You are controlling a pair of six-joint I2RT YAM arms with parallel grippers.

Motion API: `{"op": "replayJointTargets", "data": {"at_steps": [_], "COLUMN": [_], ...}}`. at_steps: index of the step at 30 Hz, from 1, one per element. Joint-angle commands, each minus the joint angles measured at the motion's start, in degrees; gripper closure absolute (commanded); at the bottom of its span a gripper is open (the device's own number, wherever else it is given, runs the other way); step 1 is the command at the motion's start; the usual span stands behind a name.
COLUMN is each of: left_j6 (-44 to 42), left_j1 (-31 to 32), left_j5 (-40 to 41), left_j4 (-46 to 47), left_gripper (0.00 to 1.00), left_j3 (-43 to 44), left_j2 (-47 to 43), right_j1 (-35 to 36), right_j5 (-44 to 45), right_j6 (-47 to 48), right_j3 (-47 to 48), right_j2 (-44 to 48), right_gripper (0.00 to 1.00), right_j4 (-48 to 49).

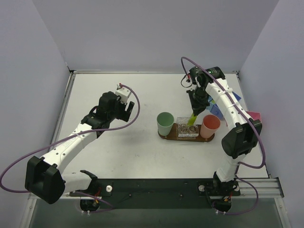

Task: Prepare toiletry sets of a toothbrush and toothpaste on the tray

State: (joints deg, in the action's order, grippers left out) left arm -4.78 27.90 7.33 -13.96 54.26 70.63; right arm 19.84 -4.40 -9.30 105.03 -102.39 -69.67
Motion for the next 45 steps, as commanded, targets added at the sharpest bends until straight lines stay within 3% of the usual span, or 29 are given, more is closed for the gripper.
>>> {"op": "replayJointTargets", "data": {"at_steps": [1,18,29,39,45], "left_j6": [-0.5,-0.6,-0.8,-0.3,1.2], "left_j1": [0.3,0.6,0.7,0.7,0.5], "left_j5": [0.7,1.0,1.4,1.4,1.0], "left_j4": [0.9,0.9,0.9,1.5,4.1], "left_gripper": [0.14,0.14,0.14,0.14,0.14], "left_j3": [1.4,1.4,1.4,1.3,0.1], "left_j2": [-0.1,-0.5,-0.6,-0.8,-2.2], "right_j1": [-0.3,-0.2,-0.1,-0.2,-0.7], "right_j5": [1.5,2.0,1.7,-0.3,-0.9], "right_j6": [0.3,0.2,0.0,-0.5,-1.2], "right_j3": [1.0,-1.4,-1.6,2.1,6.1], "right_j2": [-1.1,-2.6,-2.6,-0.3,2.5], "right_gripper": [1.00,0.96,0.83,0.64,0.59], "right_j4": [-0.8,0.8,1.5,1.4,1.9]}}
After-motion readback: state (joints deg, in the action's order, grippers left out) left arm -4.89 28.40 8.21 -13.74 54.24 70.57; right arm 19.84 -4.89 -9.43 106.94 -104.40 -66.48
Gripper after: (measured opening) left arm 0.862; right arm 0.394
